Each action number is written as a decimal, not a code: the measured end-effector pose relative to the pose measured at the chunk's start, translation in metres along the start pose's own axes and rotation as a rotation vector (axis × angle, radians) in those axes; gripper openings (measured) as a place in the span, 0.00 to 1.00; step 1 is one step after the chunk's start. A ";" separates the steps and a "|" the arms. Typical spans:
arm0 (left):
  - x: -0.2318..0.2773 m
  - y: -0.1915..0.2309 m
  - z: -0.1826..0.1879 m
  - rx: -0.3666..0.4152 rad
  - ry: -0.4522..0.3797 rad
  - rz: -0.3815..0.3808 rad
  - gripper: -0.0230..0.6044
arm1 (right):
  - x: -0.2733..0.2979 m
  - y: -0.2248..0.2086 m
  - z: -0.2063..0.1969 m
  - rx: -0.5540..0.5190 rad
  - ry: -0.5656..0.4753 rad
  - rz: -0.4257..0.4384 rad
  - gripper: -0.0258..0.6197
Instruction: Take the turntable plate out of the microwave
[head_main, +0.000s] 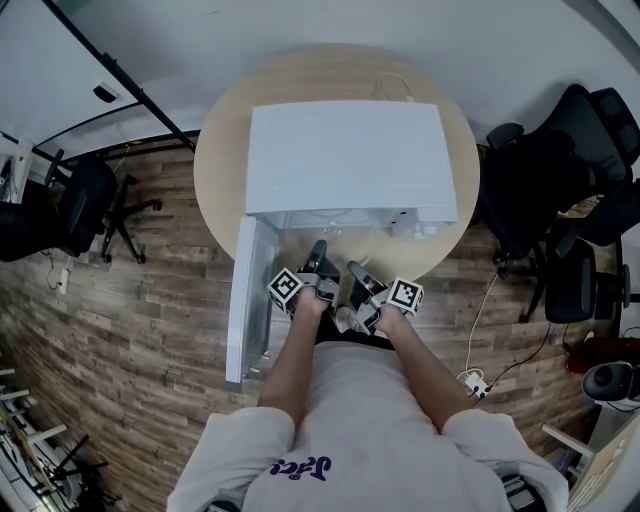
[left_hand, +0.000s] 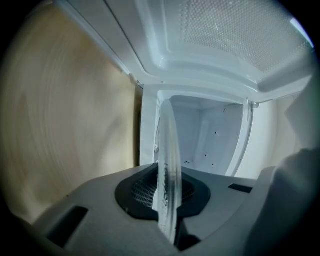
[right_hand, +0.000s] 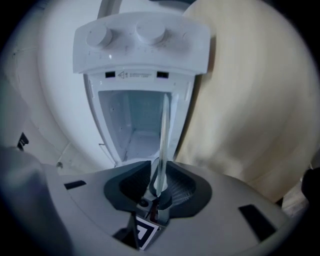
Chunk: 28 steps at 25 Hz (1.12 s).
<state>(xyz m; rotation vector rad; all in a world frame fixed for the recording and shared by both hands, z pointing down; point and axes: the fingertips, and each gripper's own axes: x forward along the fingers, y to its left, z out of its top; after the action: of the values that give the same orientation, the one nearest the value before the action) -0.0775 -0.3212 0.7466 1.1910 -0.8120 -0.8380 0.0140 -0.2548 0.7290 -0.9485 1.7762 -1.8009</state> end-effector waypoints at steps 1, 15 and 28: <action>-0.004 -0.001 -0.001 -0.015 -0.002 0.001 0.09 | 0.001 0.003 -0.003 -0.023 0.039 0.013 0.24; -0.066 -0.025 -0.040 0.038 -0.001 0.068 0.08 | -0.006 0.029 0.025 -0.037 -0.087 0.031 0.33; -0.105 -0.102 -0.063 0.020 0.063 -0.037 0.08 | -0.043 0.097 -0.009 -0.012 -0.052 0.051 0.11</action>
<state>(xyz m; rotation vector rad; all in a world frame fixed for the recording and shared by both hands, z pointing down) -0.0827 -0.2170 0.6258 1.2469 -0.7510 -0.8202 0.0215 -0.2257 0.6268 -0.9376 1.7651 -1.7207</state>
